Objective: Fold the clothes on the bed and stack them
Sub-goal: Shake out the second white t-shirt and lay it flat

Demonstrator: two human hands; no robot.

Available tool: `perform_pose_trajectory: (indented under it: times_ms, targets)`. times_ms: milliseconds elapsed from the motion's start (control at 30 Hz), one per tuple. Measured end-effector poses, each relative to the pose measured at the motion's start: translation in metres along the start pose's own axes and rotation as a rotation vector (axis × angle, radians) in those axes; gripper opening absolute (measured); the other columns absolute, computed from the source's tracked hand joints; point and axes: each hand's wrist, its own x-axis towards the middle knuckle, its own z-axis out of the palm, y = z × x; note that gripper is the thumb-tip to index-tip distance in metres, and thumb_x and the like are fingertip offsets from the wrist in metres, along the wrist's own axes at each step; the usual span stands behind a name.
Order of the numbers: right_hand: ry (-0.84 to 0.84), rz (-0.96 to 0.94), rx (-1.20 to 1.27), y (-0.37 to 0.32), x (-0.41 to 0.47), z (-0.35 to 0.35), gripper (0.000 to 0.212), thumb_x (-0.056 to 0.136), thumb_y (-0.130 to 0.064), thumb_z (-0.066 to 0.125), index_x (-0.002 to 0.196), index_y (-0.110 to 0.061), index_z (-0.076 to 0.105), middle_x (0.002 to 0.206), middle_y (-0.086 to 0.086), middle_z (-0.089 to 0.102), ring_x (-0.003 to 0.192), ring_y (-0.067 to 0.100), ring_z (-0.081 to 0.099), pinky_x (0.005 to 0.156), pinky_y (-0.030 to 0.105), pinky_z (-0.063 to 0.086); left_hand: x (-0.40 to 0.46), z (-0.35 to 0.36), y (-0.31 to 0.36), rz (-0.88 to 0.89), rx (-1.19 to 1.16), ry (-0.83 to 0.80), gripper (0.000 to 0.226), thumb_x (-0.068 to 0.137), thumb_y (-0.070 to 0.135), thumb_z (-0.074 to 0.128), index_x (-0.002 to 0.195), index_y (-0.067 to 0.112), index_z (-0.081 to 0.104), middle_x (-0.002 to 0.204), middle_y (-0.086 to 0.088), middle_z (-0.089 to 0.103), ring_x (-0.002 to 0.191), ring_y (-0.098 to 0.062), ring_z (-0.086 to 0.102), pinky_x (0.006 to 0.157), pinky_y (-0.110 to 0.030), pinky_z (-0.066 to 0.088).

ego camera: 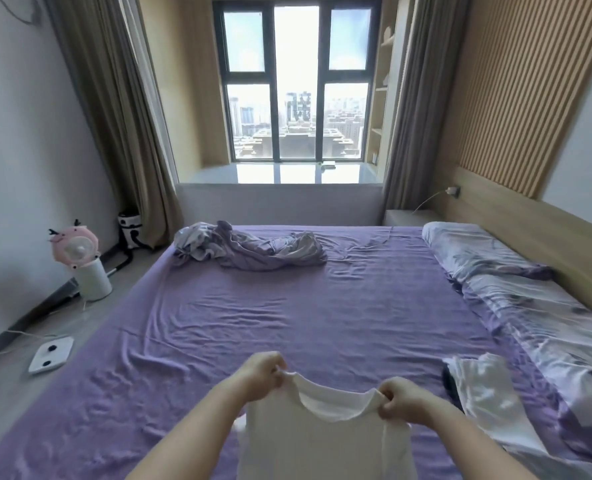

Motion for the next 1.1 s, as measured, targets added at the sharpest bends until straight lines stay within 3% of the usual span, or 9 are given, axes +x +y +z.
perform_pose_trajectory:
  times_ms: [133, 333, 533, 700, 967, 1100]
  targets:
    - [0.062, 0.046, -0.027, 0.017, 0.050, 0.012, 0.023, 0.079, -0.016, 0.057, 0.064, -0.024, 0.042, 0.079, -0.005, 0.053, 0.075, 0.010, 0.048, 0.050, 0.014, 0.030, 0.040, 0.033, -0.021, -0.139, 0.026, 0.056, 0.017, 0.088, 0.019, 0.052, 0.100, 0.016, 0.064, 0.105, -0.002, 0.067, 0.098, -0.019, 0.060, 0.075, -0.025, 0.042]
    - [0.198, 0.060, -0.021, 0.035, 0.108, 0.023, 0.023, 0.090, -0.025, 0.050, 0.074, -0.022, 0.033, 0.091, 0.002, 0.058, 0.090, 0.023, 0.056, 0.067, 0.031, 0.036, 0.092, 0.063, -0.041, -0.249, 0.067, 0.153, 0.017, 0.093, 0.030, 0.049, 0.103, 0.018, 0.057, 0.102, -0.007, 0.067, 0.106, -0.026, 0.053, 0.083, -0.033, 0.043]
    - [0.263, -0.019, -0.374, 0.043, 0.155, 0.023, 0.016, 0.100, -0.032, 0.029, 0.094, -0.019, 0.023, 0.107, 0.002, 0.066, 0.098, 0.029, 0.062, 0.065, 0.032, 0.035, 0.142, 0.079, -0.057, -0.330, 0.108, 0.236, 0.021, 0.095, 0.043, 0.039, 0.103, 0.029, 0.052, 0.099, -0.008, 0.060, 0.101, -0.030, 0.053, 0.087, -0.043, 0.047]
    - [0.277, 0.018, -0.461, 0.057, 0.203, 0.022, 0.035, 0.097, -0.054, 0.027, 0.089, -0.020, 0.031, 0.104, 0.001, 0.067, 0.100, 0.024, 0.062, 0.064, 0.031, 0.033, 0.194, 0.094, -0.074, -0.247, 0.250, 0.266, 0.024, 0.098, 0.035, 0.037, 0.106, 0.022, 0.056, 0.101, -0.004, 0.064, 0.103, -0.024, 0.052, 0.090, -0.032, 0.037]
    - [0.315, 0.037, -0.639, 0.085, 0.317, 0.026, 0.036, 0.097, -0.056, 0.024, 0.089, -0.021, 0.032, 0.101, -0.002, 0.068, 0.095, 0.024, 0.065, 0.061, 0.030, 0.033, 0.304, 0.135, -0.118, -0.174, 0.350, 0.301, 0.020, 0.099, 0.025, 0.034, 0.102, 0.021, 0.053, 0.098, 0.004, 0.066, 0.097, -0.019, 0.050, 0.084, -0.027, 0.030]
    - [0.327, 0.066, -0.597, 0.108, 0.367, 0.048, 0.030, 0.098, -0.050, 0.030, 0.089, -0.021, 0.031, 0.104, -0.005, 0.063, 0.096, 0.022, 0.063, 0.062, 0.029, 0.034, 0.349, 0.166, -0.135, -0.179, 0.418, 0.215, 0.011, 0.096, 0.020, 0.038, 0.097, 0.025, 0.048, 0.103, 0.008, 0.063, 0.101, -0.020, 0.047, 0.079, -0.028, 0.028]
